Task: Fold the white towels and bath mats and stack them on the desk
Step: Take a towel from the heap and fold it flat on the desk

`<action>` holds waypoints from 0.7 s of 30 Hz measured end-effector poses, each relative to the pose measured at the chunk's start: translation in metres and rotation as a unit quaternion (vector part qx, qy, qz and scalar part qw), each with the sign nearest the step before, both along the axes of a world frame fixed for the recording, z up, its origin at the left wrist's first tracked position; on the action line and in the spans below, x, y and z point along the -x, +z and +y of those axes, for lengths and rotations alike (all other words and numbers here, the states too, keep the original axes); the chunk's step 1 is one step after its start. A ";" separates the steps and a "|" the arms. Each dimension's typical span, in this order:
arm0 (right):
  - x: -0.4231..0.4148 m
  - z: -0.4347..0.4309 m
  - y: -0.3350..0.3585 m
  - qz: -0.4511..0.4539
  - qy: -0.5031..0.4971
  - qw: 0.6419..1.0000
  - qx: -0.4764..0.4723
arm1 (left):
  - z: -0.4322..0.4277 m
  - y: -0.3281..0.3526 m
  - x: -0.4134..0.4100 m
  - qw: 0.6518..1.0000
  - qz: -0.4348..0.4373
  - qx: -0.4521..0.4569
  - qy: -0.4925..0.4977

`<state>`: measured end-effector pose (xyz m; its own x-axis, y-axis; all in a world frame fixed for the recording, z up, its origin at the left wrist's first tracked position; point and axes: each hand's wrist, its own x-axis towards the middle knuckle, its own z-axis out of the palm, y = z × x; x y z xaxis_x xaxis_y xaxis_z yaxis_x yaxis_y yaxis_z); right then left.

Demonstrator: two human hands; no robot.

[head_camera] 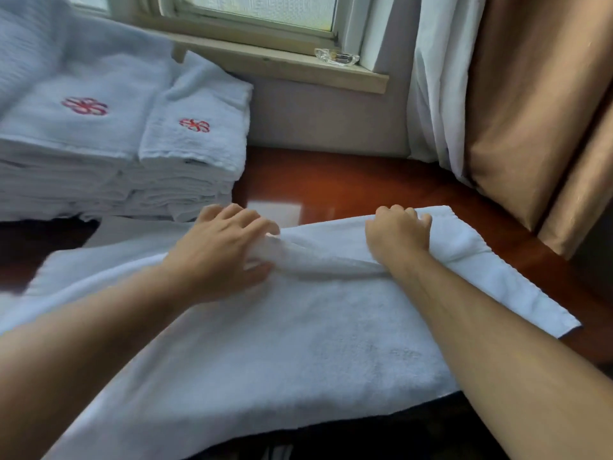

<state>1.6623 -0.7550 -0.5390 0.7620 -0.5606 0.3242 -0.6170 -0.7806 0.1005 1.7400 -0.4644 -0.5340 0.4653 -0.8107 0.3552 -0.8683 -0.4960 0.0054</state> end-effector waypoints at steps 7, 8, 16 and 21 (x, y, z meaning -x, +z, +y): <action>-0.025 0.128 0.009 -0.047 0.259 0.922 -0.285 | 0.124 -0.015 -0.011 0.949 0.115 0.064 0.285; -0.030 0.143 0.011 -0.031 0.272 0.917 -0.290 | 0.137 -0.018 -0.012 0.929 0.136 0.056 0.340; -0.054 0.188 0.001 0.036 0.237 0.935 -0.263 | 0.166 -0.026 -0.026 0.897 0.243 0.105 0.355; -0.050 0.190 -0.004 0.008 0.333 0.891 -0.307 | 0.156 -0.002 -0.050 0.823 0.384 0.236 0.347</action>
<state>1.7122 -0.5649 -0.5428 0.9940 -0.0494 0.0978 0.0020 -0.8840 -0.4675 1.7900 -0.3084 -0.5359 0.9918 -0.1125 -0.0608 -0.0282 -0.6560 0.7543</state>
